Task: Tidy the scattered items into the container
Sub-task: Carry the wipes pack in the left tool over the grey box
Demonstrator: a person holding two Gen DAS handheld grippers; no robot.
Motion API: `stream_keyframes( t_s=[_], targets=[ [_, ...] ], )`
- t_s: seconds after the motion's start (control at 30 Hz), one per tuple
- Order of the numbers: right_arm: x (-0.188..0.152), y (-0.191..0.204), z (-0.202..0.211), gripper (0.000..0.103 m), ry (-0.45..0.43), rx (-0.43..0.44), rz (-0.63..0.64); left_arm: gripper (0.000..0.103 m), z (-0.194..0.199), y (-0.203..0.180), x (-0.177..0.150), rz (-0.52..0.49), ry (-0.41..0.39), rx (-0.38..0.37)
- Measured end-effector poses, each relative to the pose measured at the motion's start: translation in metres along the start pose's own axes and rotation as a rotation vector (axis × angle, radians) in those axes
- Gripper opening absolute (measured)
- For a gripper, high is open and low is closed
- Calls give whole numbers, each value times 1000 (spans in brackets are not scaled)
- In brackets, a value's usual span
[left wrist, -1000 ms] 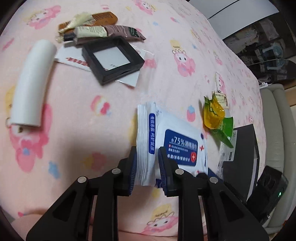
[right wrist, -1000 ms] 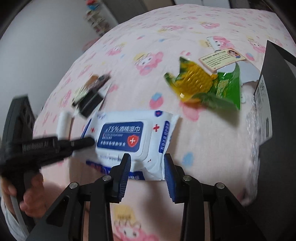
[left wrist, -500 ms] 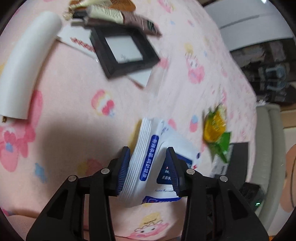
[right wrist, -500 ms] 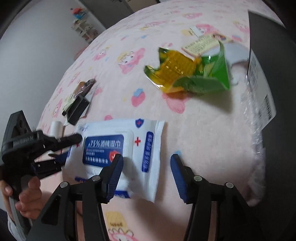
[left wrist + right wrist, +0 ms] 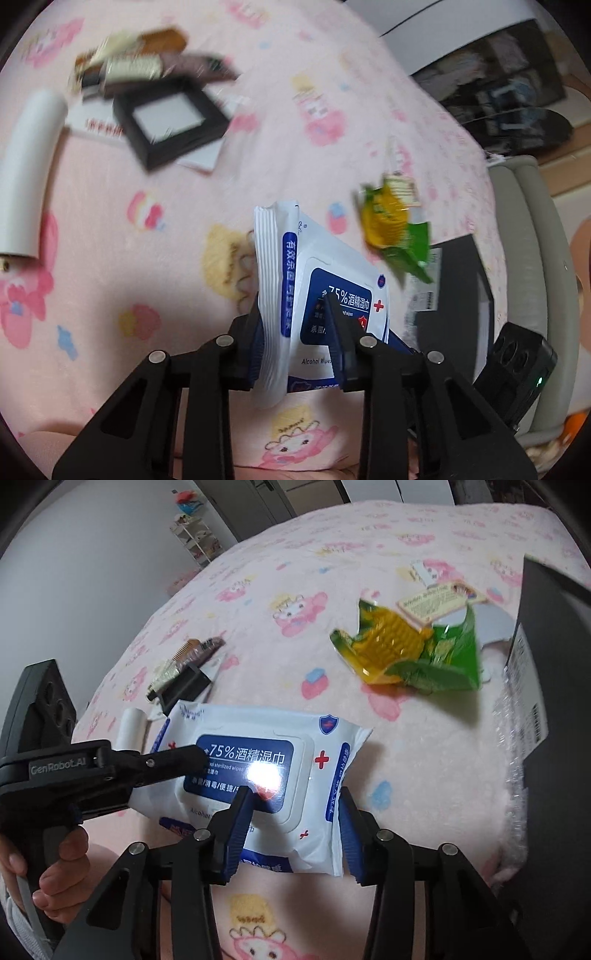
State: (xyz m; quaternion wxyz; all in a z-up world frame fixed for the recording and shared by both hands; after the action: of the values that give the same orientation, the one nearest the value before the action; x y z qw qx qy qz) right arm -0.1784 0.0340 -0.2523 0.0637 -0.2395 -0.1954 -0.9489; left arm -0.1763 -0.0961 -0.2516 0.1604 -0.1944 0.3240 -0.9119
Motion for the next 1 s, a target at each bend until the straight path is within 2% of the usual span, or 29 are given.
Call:
stream_keyframes(
  t_s=[0.13, 0.27, 0.43, 0.63, 0.77, 0.9, 1.0],
  targets=[
    [12, 1, 26, 41, -24, 16, -26, 29, 15, -22, 6, -50, -37, -33],
    [26, 1, 62, 41, -71, -5, -5, 29, 23, -53, 10, -79, -52, -101],
    [46, -17, 109, 41, -114, -27, -1, 29, 23, -110, 10, -167, -39, -151],
    [70, -58, 152, 41, -176, -128, 13, 29, 0, -186, 3, -284, -25, -159],
    [82, -93, 172, 41, -194, -168, -10, 29, -26, -223, 0, -312, 3, -175],
    [86, -125, 184, 41, -212, -181, -51, 29, -54, -253, -8, -339, 21, -173],
    [84, -152, 183, 41, -211, -177, -102, 29, -76, -266, -15, -361, 53, -145]
  ],
)
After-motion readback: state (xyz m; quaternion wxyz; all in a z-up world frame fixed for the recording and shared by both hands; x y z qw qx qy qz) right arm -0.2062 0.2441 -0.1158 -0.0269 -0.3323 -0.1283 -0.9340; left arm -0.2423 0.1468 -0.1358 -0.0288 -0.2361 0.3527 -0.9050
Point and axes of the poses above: each gripper's, at about its wrist camera, not at the fingertips, and z roughly against the way its jaws point, y to its left, x to its top, the point moved 8 cm from there along -z, roughly the way its jaws point, and after that the axes turned 5 degrees about -x, right-handed, at the moved point
